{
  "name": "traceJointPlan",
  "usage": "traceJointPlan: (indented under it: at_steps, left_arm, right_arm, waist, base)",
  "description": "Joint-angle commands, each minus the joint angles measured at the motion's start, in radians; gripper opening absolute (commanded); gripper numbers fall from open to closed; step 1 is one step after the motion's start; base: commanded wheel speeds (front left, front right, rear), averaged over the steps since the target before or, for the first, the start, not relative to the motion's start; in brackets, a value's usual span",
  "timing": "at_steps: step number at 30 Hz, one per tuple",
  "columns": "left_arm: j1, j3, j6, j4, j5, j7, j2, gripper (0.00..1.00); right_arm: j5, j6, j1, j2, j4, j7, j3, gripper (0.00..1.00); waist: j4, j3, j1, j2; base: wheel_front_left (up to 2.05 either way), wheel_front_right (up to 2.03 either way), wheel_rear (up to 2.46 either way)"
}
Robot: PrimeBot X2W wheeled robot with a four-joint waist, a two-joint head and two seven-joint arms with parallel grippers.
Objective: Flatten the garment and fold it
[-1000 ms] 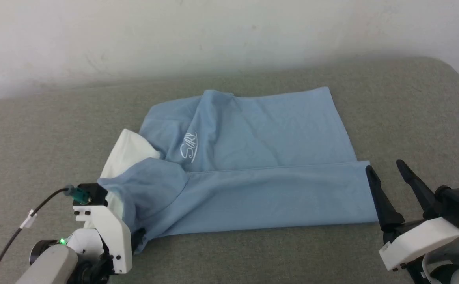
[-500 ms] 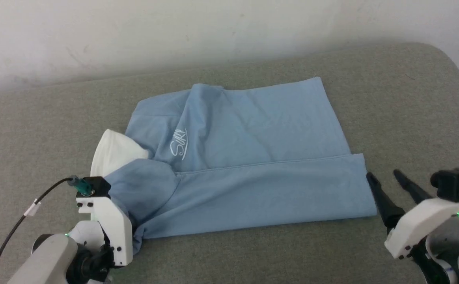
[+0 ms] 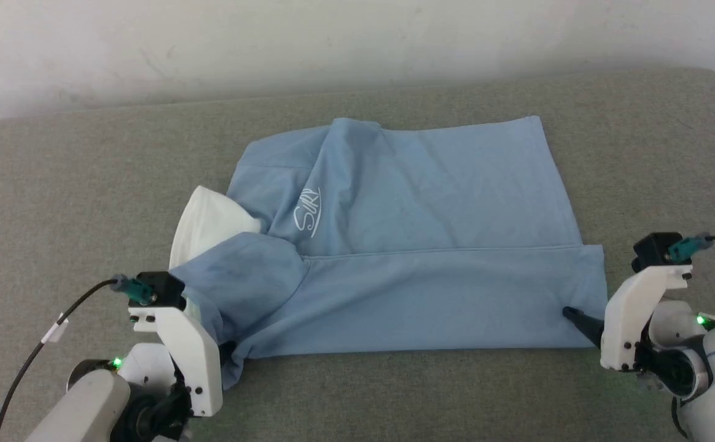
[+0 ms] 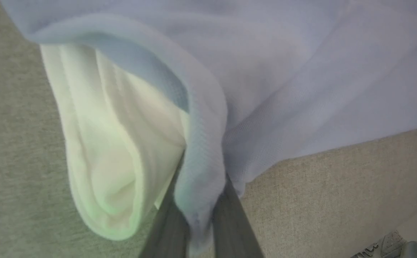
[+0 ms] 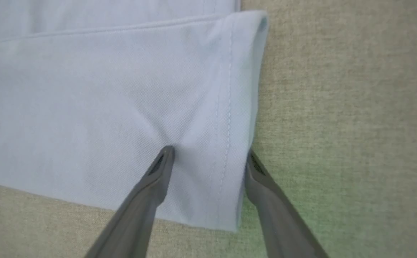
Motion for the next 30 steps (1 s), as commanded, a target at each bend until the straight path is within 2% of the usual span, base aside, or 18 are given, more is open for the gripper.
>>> traceJointPlan:
  at_steps: [1, 2, 6, 10, 15, 21, 24, 27, 28, 29, 30]
  left_arm:
    - [0.027, -0.009, 0.002, 0.000, 0.002, 0.006, -0.004, 0.00]
    - [0.027, -0.009, 0.002, -0.003, 0.002, 0.006, -0.003, 0.00]
    - [0.032, -0.011, -0.006, -0.019, -0.001, 0.005, 0.002, 0.00]
    - [0.048, 0.010, 0.003, -0.066, 0.009, -0.024, 0.028, 0.00]
    - [0.121, 0.041, 0.060, -0.164, 0.027, -0.038, 0.086, 0.00]
    - [0.280, 0.069, 0.151, -0.287, 0.019, -0.029, 0.144, 0.00]
    - [0.369, 0.066, 0.181, -0.300, 0.003, -0.031, 0.146, 0.00]
    - [0.418, 0.058, 0.179, -0.275, -0.024, -0.057, 0.108, 0.00]
    - [0.422, 0.062, 0.173, -0.259, -0.043, -0.070, 0.084, 0.15]
    - [0.424, 0.071, 0.164, -0.243, -0.063, -0.089, 0.059, 0.75]
    - [0.426, 0.078, 0.153, -0.224, -0.075, -0.107, 0.043, 1.00]
  right_arm:
    - [0.024, -0.001, 0.000, 0.016, 0.043, 0.042, 0.025, 0.26]
    - [0.036, -0.001, -0.005, 0.016, 0.058, 0.064, 0.036, 0.00]
    - [0.063, -0.001, -0.019, 0.009, 0.073, 0.079, 0.055, 0.00]
    - [0.066, -0.001, -0.029, -0.023, 0.029, 0.009, 0.066, 0.00]
    - [0.063, -0.001, 0.020, -0.062, -0.082, -0.055, 0.063, 0.00]
    - [0.049, -0.001, 0.189, -0.073, -0.239, -0.036, 0.030, 0.00]
    - [0.035, -0.001, 0.301, -0.051, -0.288, -0.017, 0.002, 0.00]
    - [0.019, -0.001, 0.403, -0.006, -0.305, -0.008, -0.031, 0.00]
    - [0.007, -0.001, 0.430, 0.006, -0.310, -0.010, -0.035, 0.20]
    - [0.004, -0.001, 0.453, 0.023, -0.318, -0.019, -0.041, 0.66]
    - [-0.001, -0.001, 0.470, 0.040, -0.329, -0.034, -0.047, 1.00]
  waist:
    - [0.011, 0.007, -0.0001, 0.0000]
    - [0.012, 0.007, -0.0001, 0.0000]
    - [0.014, 0.000, -0.0001, 0.0000]
    - [0.010, -0.032, -0.0001, 0.0000]
    - [0.007, -0.108, -0.0001, 0.0000]
    - [0.011, -0.174, -0.0001, 0.0000]
    - [0.017, -0.190, -0.0001, 0.0000]
    - [0.026, -0.194, -0.0001, 0.0000]
    - [0.030, -0.195, -0.0001, 0.0000]
    - [0.032, -0.195, -0.0001, 0.0000]
    - [0.030, -0.197, -0.0001, 0.0000]
  base:
    - [0.00, 0.00, 0.00]
    - [0.00, 0.00, 0.00]
    - [0.00, 0.00, 0.00]
    - [0.00, 0.00, 0.00]
    - [0.00, 0.00, 0.00]
    - [0.00, 0.00, 0.00]
    - [0.00, 0.00, 0.00]
    - [0.00, 0.00, 0.00]
    - [0.00, 0.00, 0.00]
    - [0.00, 0.00, 0.00]
    - [0.00, 0.00, 0.00]
